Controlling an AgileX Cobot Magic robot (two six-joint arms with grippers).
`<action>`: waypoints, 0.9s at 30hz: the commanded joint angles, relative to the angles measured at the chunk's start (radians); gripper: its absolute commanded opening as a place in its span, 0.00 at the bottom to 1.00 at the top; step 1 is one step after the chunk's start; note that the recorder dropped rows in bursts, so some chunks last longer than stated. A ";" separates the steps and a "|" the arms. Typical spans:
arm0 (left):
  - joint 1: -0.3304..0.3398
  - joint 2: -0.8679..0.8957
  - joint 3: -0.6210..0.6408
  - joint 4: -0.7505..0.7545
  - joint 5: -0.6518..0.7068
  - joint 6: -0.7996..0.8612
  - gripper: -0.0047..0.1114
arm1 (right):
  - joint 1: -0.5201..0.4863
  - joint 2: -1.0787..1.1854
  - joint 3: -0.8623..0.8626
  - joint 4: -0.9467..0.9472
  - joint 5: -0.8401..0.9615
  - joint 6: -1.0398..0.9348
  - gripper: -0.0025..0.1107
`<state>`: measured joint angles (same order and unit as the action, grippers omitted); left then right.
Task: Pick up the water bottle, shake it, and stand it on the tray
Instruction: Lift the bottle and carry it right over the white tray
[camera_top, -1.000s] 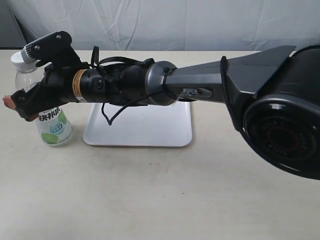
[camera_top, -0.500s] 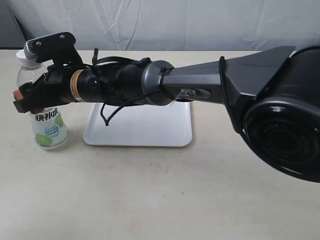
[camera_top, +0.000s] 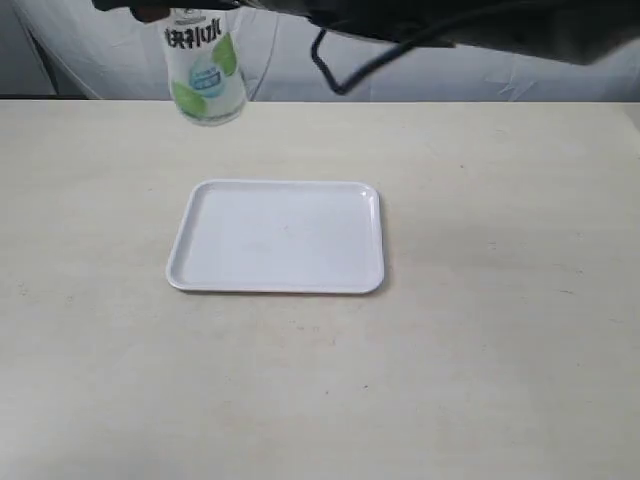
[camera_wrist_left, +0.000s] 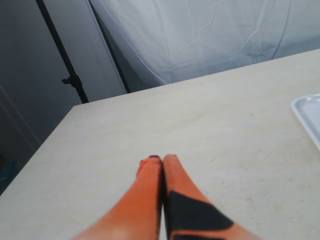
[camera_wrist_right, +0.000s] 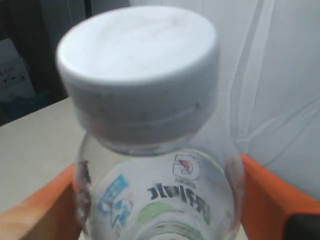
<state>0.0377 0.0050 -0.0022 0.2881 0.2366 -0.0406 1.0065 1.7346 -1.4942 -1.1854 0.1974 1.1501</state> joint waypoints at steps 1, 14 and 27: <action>0.000 -0.005 0.002 0.003 0.003 -0.004 0.04 | -0.016 -0.049 0.227 0.004 -0.014 -0.011 0.01; 0.000 -0.005 0.002 0.001 0.003 -0.004 0.04 | -0.017 -0.365 0.270 -0.072 -0.049 -0.017 0.01; 0.000 -0.005 0.002 0.001 0.003 -0.004 0.04 | -0.004 -0.358 0.453 -0.048 -0.078 0.054 0.01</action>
<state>0.0377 0.0050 -0.0022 0.2881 0.2366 -0.0406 0.9926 1.4830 -0.9978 -1.2031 0.1637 1.2009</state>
